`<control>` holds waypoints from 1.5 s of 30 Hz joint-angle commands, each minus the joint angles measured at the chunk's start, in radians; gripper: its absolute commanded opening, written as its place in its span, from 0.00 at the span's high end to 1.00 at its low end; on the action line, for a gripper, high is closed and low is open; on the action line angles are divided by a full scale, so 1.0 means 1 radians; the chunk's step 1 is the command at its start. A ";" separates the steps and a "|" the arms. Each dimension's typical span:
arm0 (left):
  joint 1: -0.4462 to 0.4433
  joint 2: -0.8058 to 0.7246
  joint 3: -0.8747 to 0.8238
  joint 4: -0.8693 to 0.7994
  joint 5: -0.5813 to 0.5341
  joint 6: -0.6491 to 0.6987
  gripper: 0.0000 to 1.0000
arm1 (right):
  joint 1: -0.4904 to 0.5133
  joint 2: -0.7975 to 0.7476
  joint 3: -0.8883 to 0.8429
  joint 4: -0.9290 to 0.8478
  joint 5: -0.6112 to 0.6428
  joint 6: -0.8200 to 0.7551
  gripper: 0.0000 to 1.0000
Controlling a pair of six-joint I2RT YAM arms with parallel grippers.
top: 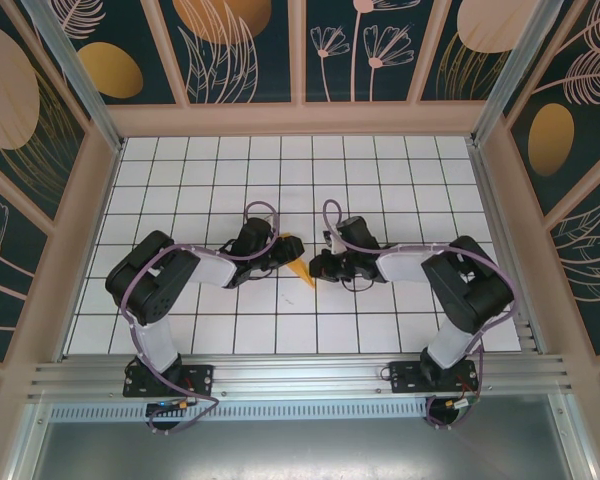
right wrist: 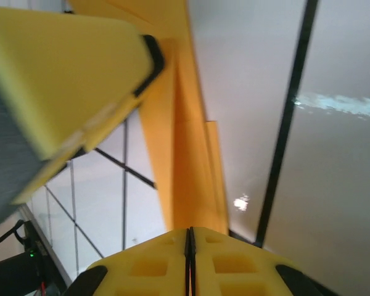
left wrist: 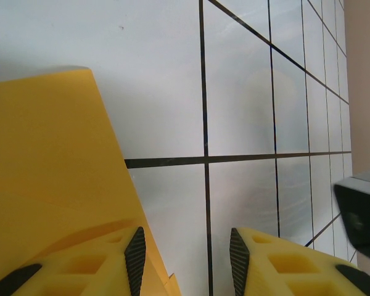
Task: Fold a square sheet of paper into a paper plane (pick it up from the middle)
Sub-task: Fold the wing for the fifth time at the center of the table.
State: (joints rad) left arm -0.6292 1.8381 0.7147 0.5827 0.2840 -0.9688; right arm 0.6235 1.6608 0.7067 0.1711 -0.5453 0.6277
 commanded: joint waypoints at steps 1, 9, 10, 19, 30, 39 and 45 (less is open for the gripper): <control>0.000 0.047 0.002 -0.089 -0.017 0.027 0.56 | 0.003 -0.056 0.039 -0.044 -0.025 -0.050 0.88; 0.000 0.049 0.011 -0.098 -0.017 0.030 0.56 | 0.075 0.040 0.124 -0.083 -0.109 -0.112 0.95; 0.000 0.047 0.011 -0.099 -0.017 0.030 0.56 | 0.077 0.055 0.127 -0.087 -0.101 -0.117 0.95; 0.001 0.049 0.014 -0.109 -0.016 0.036 0.56 | 0.056 0.109 0.129 -0.113 -0.051 -0.145 0.97; 0.000 0.061 0.022 -0.122 -0.019 0.051 0.57 | 0.019 0.130 0.064 -0.063 -0.071 -0.133 0.97; 0.000 0.072 0.031 -0.125 -0.014 0.054 0.57 | -0.001 0.181 0.006 -0.035 -0.048 -0.123 0.98; 0.000 0.072 0.028 -0.129 -0.016 0.053 0.57 | -0.011 0.132 0.007 -0.063 -0.059 -0.130 0.98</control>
State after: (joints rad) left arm -0.6292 1.8572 0.7502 0.5529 0.2897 -0.9428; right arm 0.6250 1.7977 0.7410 0.2085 -0.6559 0.5064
